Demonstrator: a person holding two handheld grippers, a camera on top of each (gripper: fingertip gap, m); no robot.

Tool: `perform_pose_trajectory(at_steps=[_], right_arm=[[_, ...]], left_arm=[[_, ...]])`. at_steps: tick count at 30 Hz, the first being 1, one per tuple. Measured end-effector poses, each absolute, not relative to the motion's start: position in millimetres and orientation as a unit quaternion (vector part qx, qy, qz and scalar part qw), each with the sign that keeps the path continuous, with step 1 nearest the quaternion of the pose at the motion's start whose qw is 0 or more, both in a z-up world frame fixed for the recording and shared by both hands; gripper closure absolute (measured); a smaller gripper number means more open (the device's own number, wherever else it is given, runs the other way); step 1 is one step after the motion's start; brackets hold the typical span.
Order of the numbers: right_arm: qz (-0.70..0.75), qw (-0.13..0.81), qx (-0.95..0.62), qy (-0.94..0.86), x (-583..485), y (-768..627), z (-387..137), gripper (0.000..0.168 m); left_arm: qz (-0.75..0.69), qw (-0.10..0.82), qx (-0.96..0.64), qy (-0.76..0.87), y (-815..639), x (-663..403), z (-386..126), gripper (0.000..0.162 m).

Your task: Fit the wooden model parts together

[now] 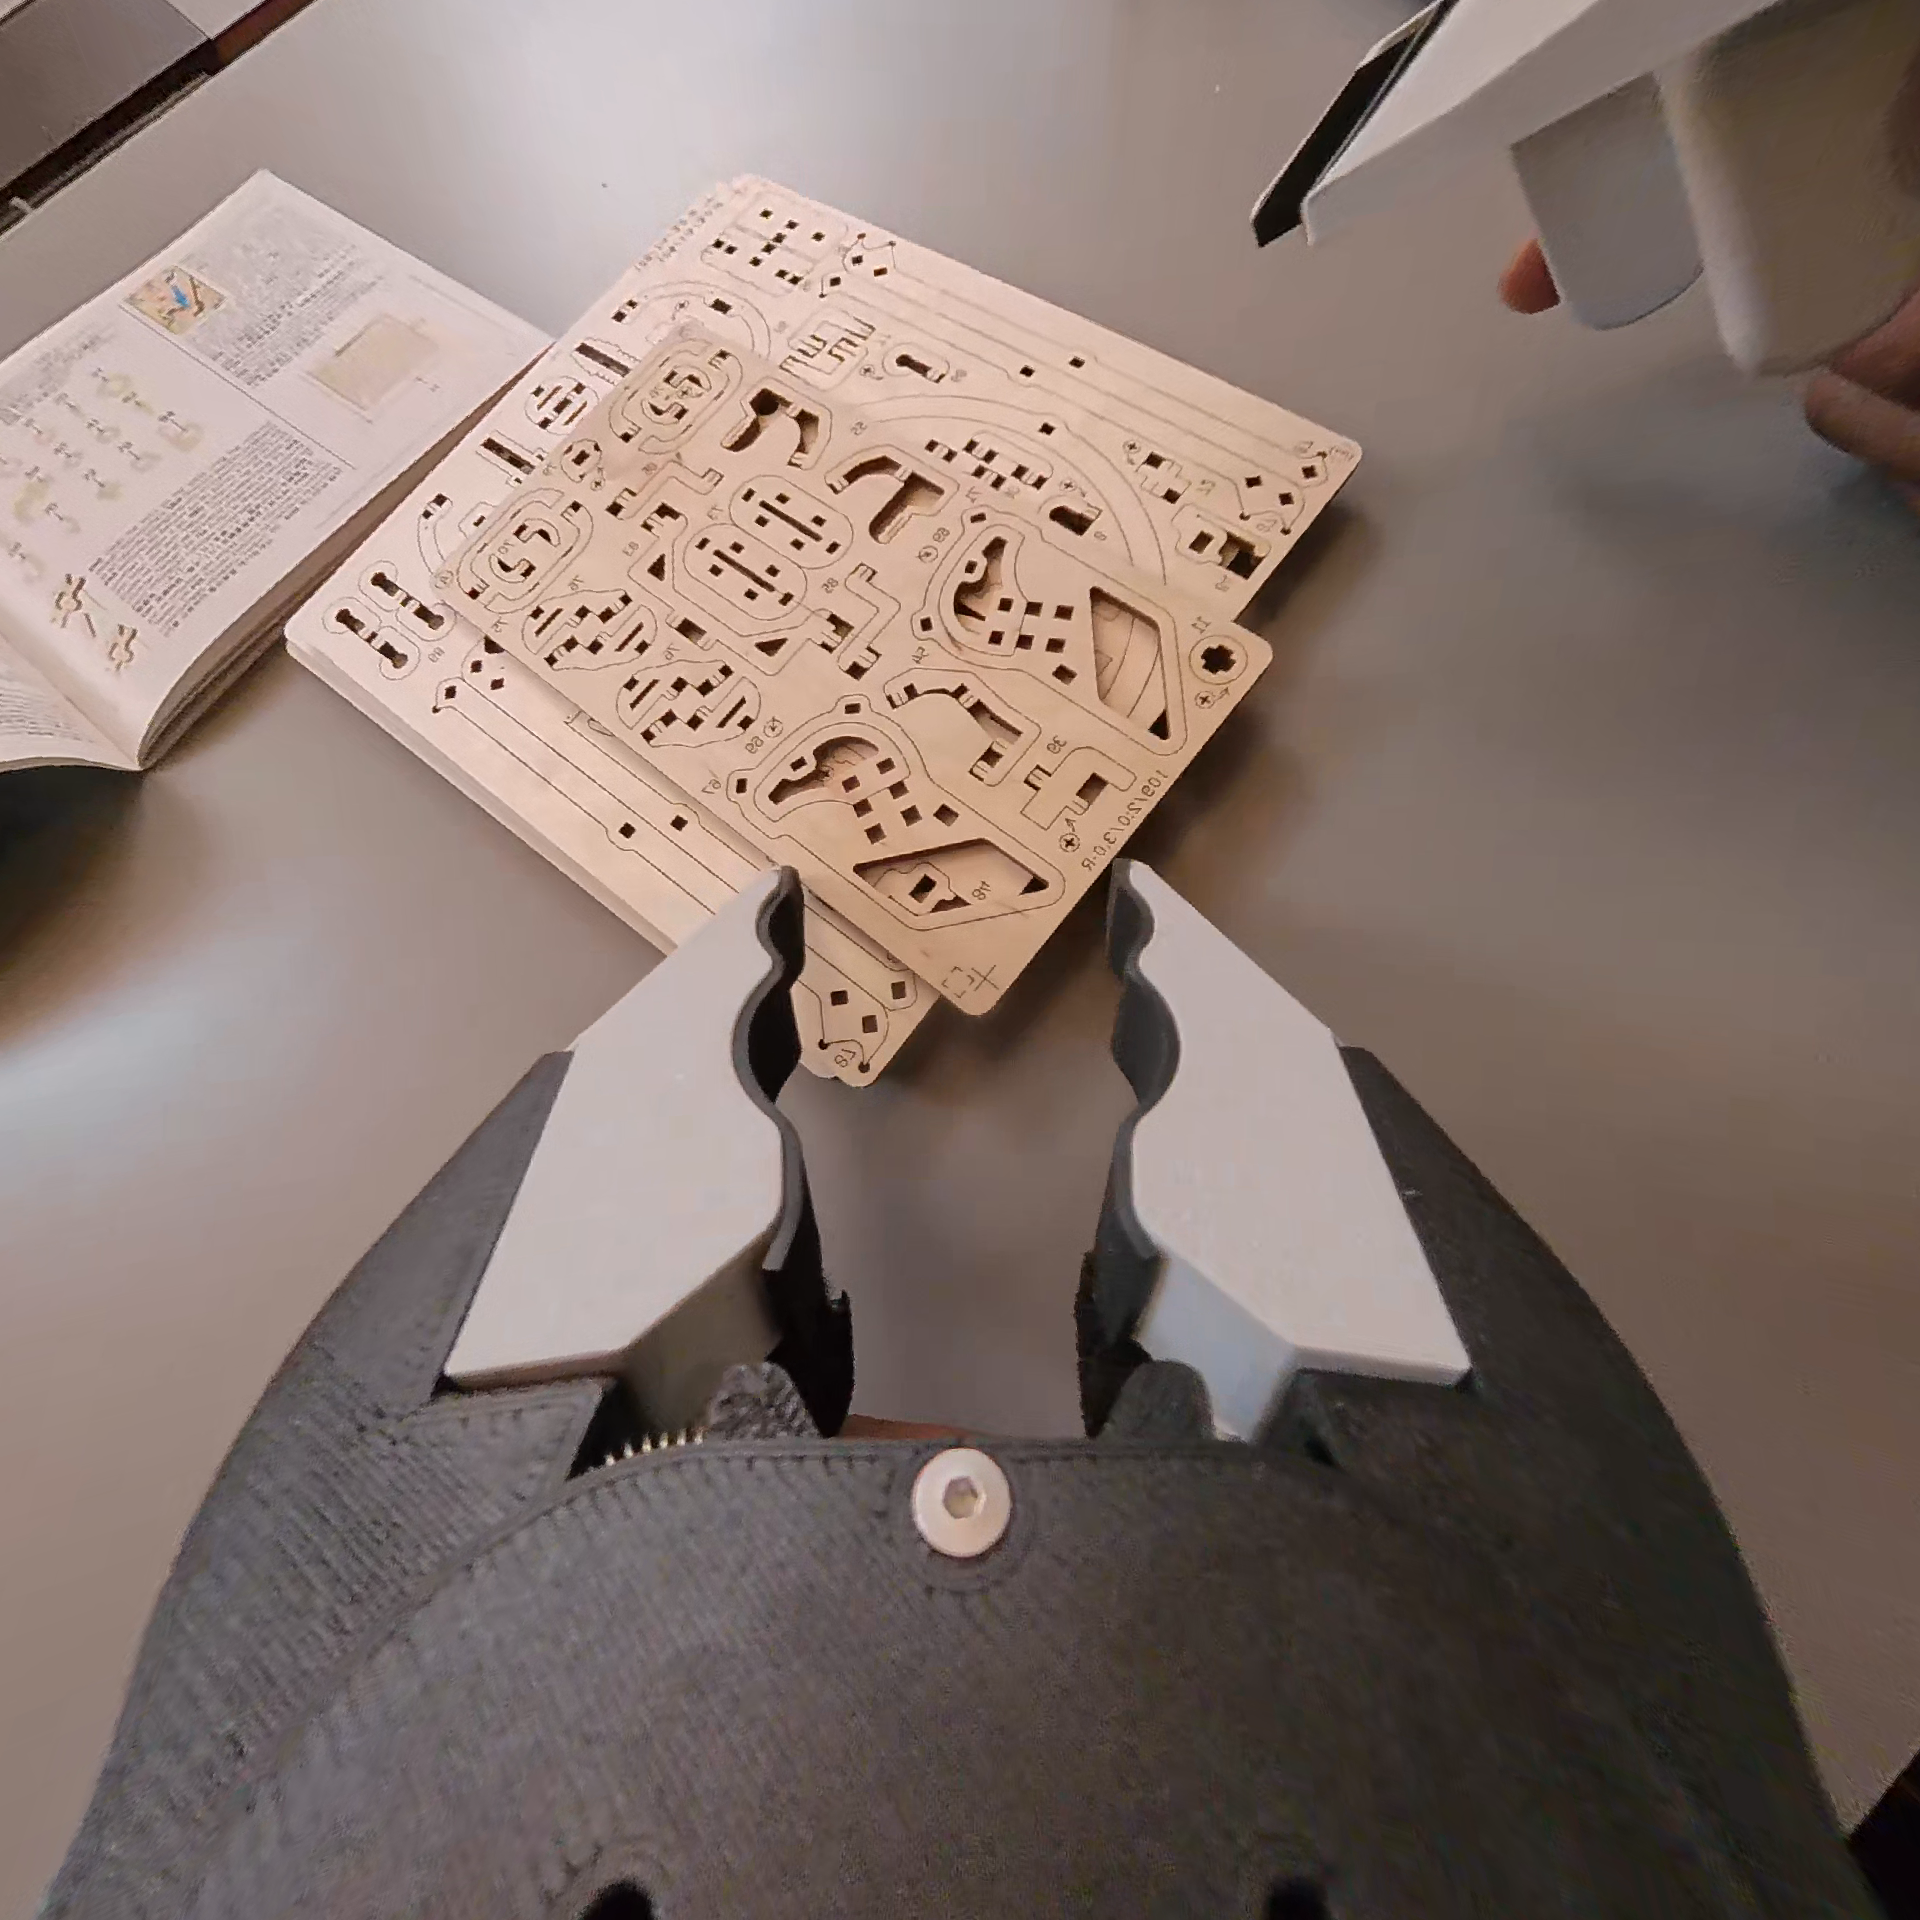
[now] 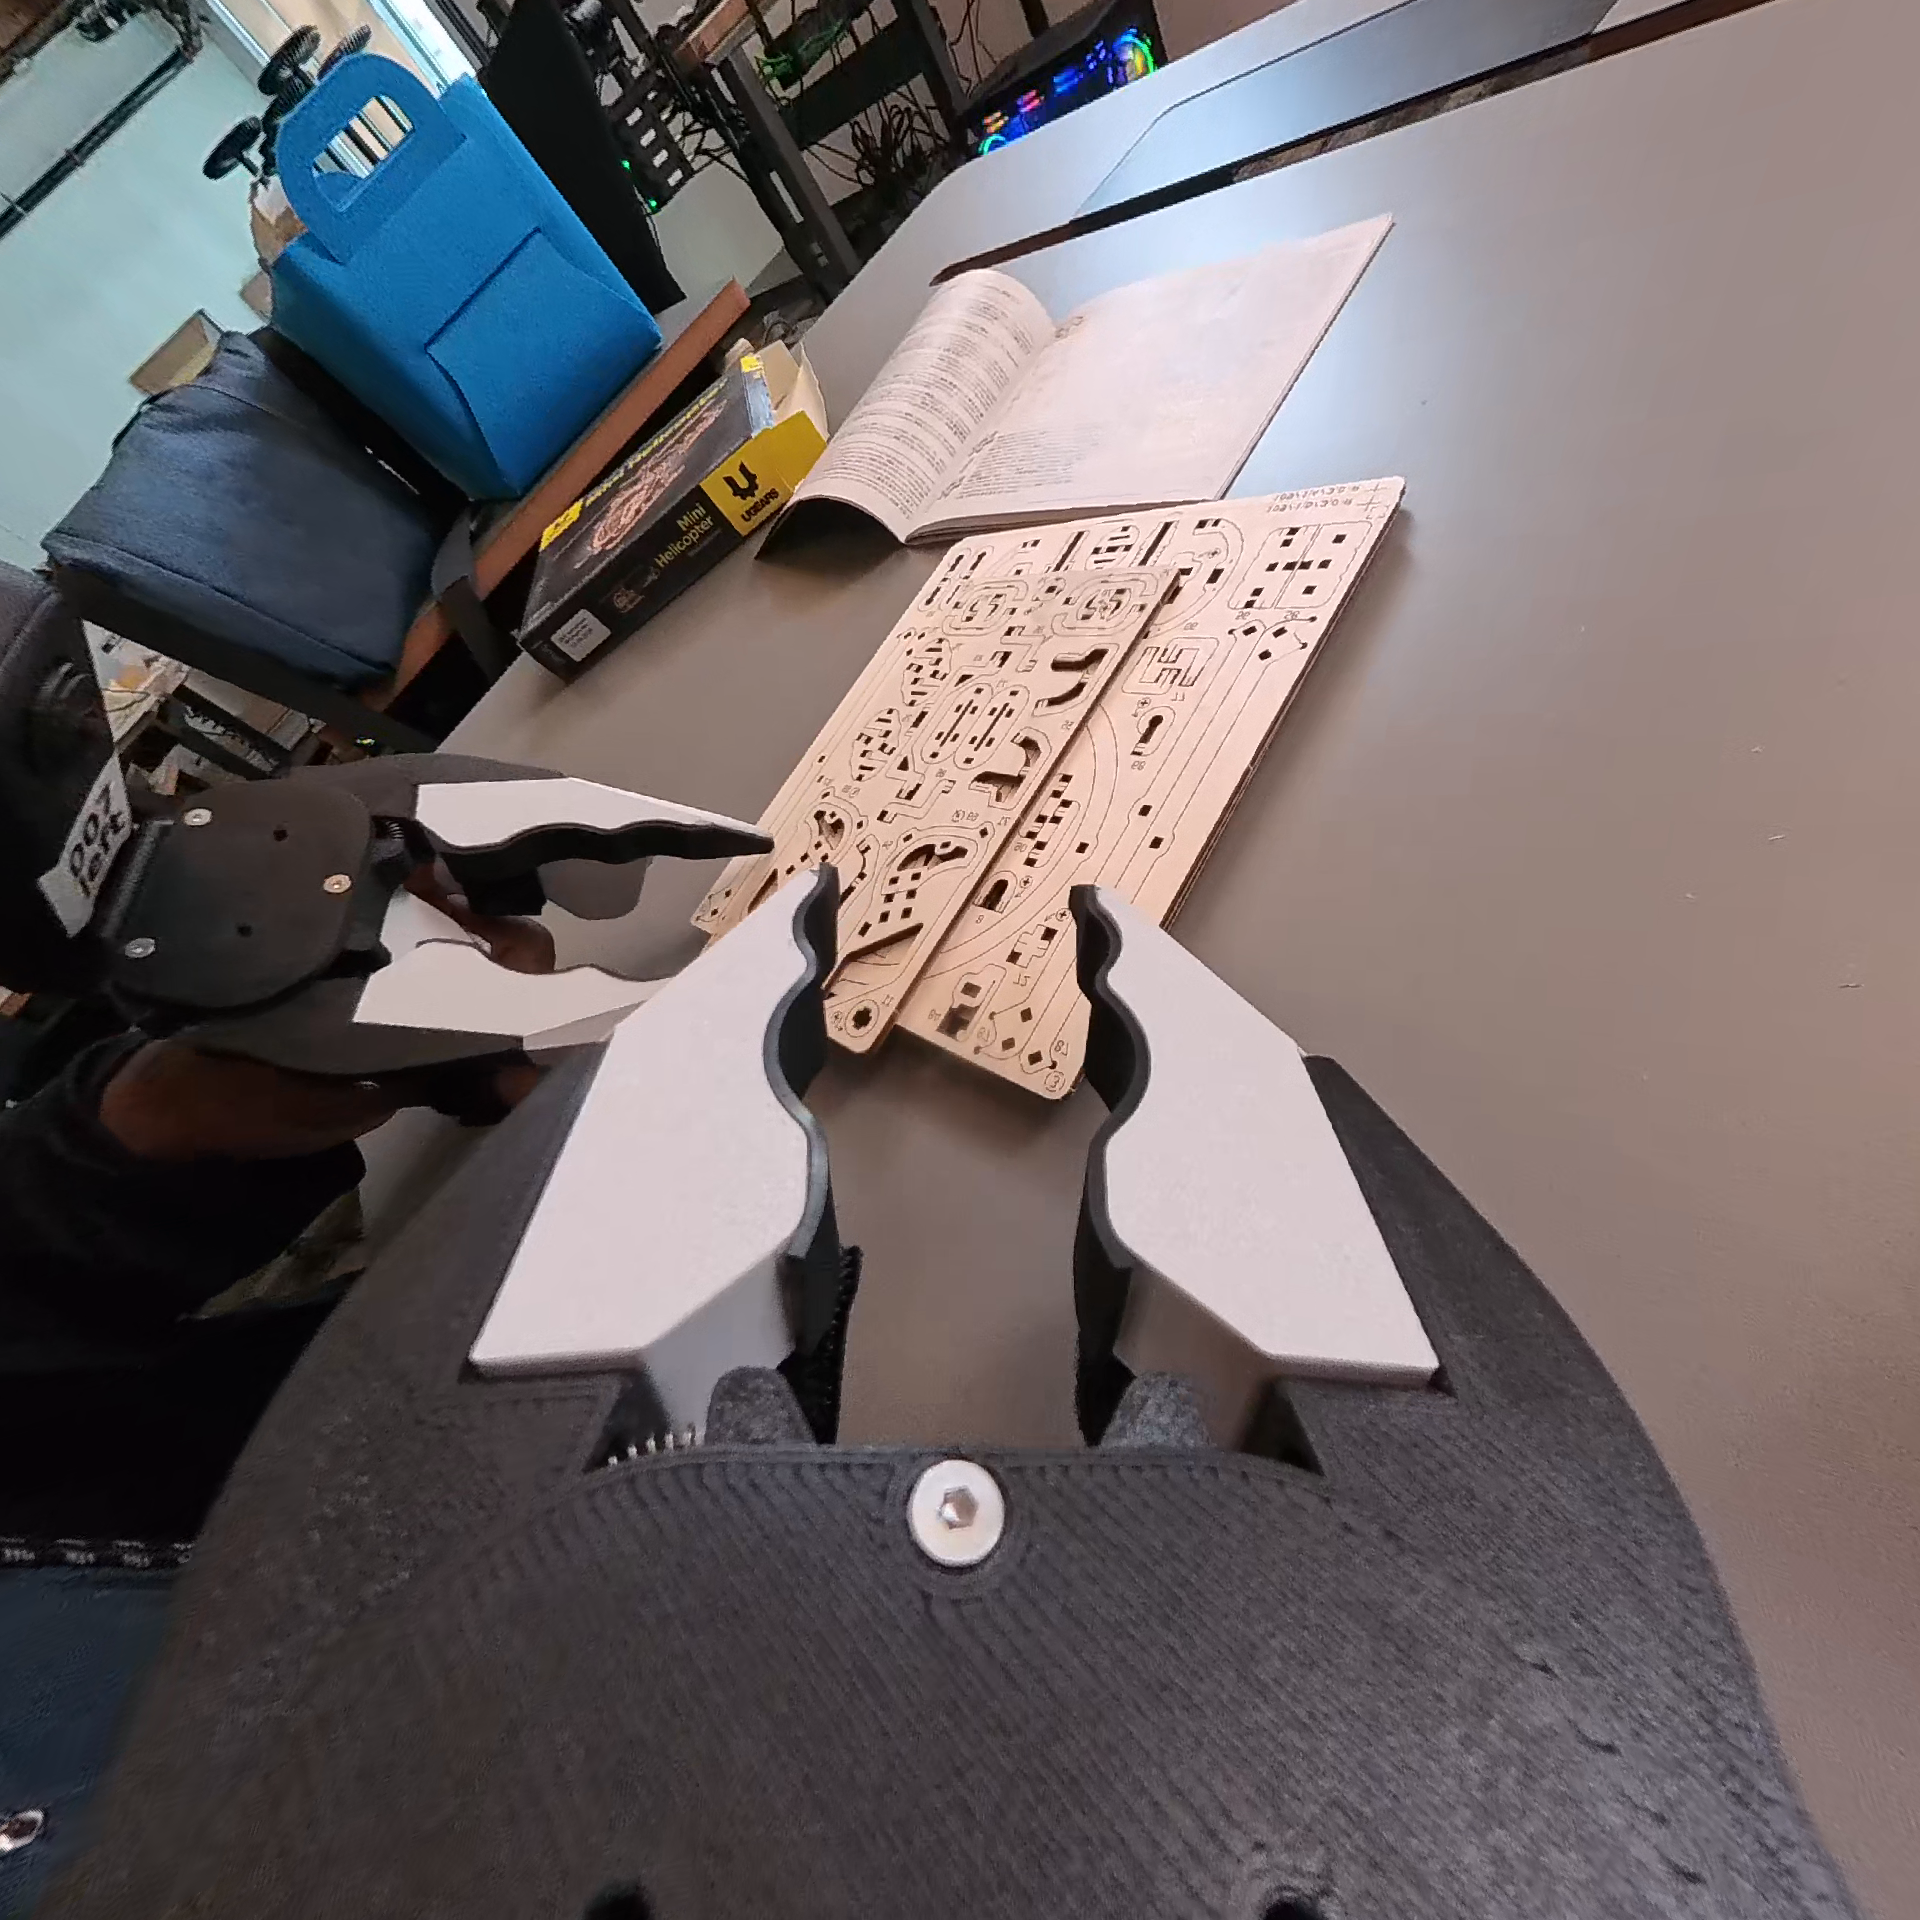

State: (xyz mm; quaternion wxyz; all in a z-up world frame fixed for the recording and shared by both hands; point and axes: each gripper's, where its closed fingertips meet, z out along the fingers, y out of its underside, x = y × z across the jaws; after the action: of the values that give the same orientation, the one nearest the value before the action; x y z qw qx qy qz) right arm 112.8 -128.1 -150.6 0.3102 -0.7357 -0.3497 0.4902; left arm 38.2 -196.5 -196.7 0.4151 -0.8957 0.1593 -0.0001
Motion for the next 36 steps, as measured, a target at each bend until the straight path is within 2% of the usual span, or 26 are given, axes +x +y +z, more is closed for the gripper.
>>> perform_pose_trajectory(at_steps=[10,19,27,36], right_arm=[[0.494,0.31,-0.734,-0.348,113,-128,-149,0.122],[0.494,0.31,-0.735,-0.346,113,-128,-150,0.122],[0.496,0.31,-0.734,-0.346,113,-128,-149,0.122],[0.497,0.312,-0.731,-0.349,114,-129,-148,0.122]], left_arm=[[-0.038,0.423,-0.898,0.12,-194,33,-192,0.105],[-0.151,0.441,-0.884,0.028,-186,27,-181,0.108],[-0.138,0.431,-0.891,0.04,-186,29,-185,0.112],[-0.134,0.439,-0.888,0.036,-187,29,-179,0.109]])
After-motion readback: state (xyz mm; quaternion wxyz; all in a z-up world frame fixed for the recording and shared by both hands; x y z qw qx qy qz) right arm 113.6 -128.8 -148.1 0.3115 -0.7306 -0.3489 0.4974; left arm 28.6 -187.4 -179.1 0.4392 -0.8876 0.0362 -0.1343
